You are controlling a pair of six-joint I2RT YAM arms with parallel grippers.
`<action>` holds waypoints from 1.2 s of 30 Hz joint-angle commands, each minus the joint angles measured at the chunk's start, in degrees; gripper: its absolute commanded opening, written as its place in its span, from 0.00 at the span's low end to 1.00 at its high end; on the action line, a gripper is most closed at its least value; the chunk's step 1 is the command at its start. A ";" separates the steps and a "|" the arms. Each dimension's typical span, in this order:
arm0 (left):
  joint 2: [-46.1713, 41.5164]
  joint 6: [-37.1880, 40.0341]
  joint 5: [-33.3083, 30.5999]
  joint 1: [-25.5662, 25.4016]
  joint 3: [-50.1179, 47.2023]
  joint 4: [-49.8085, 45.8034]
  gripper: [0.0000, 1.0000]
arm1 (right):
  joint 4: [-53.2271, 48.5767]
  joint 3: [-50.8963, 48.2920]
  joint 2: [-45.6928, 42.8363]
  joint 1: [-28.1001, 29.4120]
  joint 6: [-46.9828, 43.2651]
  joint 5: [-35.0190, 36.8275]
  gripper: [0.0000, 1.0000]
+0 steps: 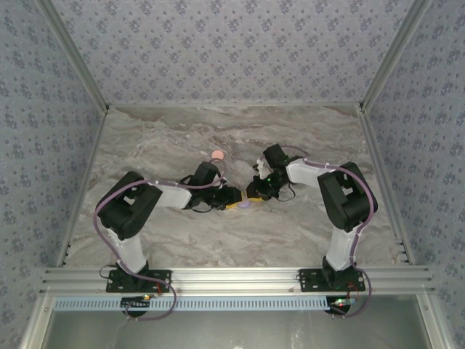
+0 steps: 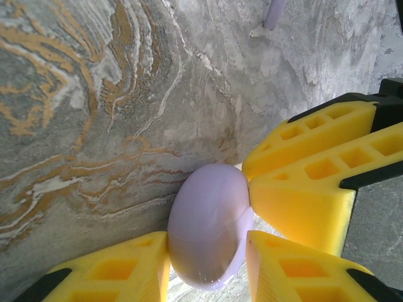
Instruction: Insert the wireless bluetooth earbuds into the charging case
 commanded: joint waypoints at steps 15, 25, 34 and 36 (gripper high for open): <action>4.06 -1.45 0.61 -1.22 0.10 4.57 0.28 | -0.52 -1.20 -0.07 0.04 0.65 -0.27 0.23; -0.52 0.18 -1.43 0.22 -1.06 2.50 0.24 | -0.78 -1.82 -6.82 -2.03 0.94 0.70 0.30; -13.97 8.53 -0.66 5.44 1.59 -5.79 0.26 | -1.33 -0.76 -18.68 -8.13 -1.54 -2.44 0.40; -16.70 9.55 0.71 6.62 2.52 -5.74 0.26 | -1.09 0.15 -19.87 -9.04 -2.26 -5.13 0.41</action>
